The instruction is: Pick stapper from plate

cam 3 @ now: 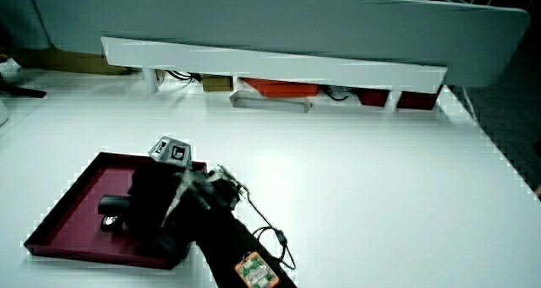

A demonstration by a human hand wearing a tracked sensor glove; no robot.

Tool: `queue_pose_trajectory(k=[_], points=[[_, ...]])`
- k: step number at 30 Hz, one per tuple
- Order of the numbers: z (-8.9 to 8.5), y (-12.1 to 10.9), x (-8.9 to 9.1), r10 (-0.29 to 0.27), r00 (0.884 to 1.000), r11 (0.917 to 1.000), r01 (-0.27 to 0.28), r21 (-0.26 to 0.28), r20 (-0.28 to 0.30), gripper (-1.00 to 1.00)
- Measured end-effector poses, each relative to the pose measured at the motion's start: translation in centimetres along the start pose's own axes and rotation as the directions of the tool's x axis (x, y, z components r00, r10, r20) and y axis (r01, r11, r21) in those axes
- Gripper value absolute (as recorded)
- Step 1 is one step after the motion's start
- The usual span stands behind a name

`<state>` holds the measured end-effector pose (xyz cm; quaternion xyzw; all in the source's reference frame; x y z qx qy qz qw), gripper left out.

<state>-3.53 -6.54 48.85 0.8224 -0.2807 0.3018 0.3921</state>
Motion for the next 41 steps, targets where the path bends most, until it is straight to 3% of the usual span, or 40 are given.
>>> queue_pose_trajectory(k=[4,11,13,17,22,23,28,29,30,31,33,35,37,38,39,41], points=[[0.1,0.0,-0.1,-0.007,1.000,0.9999,0.007,0.011,-0.003,1.00],[0.2,-0.2,-0.2,0.008,1.000,0.9994,-0.008,0.033,0.007,1.00],[1.0,-0.8,-0.8,0.035,0.999,0.9985,-0.034,0.042,-0.010,1.00],[2.2,-2.0,-1.6,0.067,0.998,0.9956,-0.068,0.065,0.011,1.00],[4.3,-3.5,-2.2,0.072,0.997,0.9924,-0.074,0.098,0.025,1.00],[4.9,-4.2,-2.6,0.099,0.995,0.9895,-0.099,0.105,0.004,1.00],[7.6,-6.1,-2.8,0.099,0.995,0.9815,-0.100,0.163,0.017,1.00],[7.7,-6.1,-2.2,0.073,0.996,0.9831,-0.080,0.165,0.048,1.00],[8.4,-6.7,-2.4,0.081,0.996,0.9775,-0.087,0.192,0.037,1.00],[8.3,-5.5,-0.7,0.240,0.968,0.9467,-0.249,0.204,0.070,1.00],[9.3,-6.2,-0.1,0.245,0.965,0.9353,-0.262,0.238,0.097,1.00],[10.2,-6.9,0.5,0.237,0.971,0.9421,-0.239,0.235,0.039,1.00],[11.0,-7.6,1.1,0.215,0.975,0.9404,-0.221,0.259,0.053,1.00],[11.3,-8.1,1.3,0.184,0.982,0.9559,-0.171,0.239,-0.032,1.00],[11.7,-8.7,1.4,0.144,0.988,0.9635,-0.127,0.235,-0.057,1.00],[12.3,-9.1,2.5,0.145,0.988,0.9566,-0.128,0.262,-0.045,1.00]])
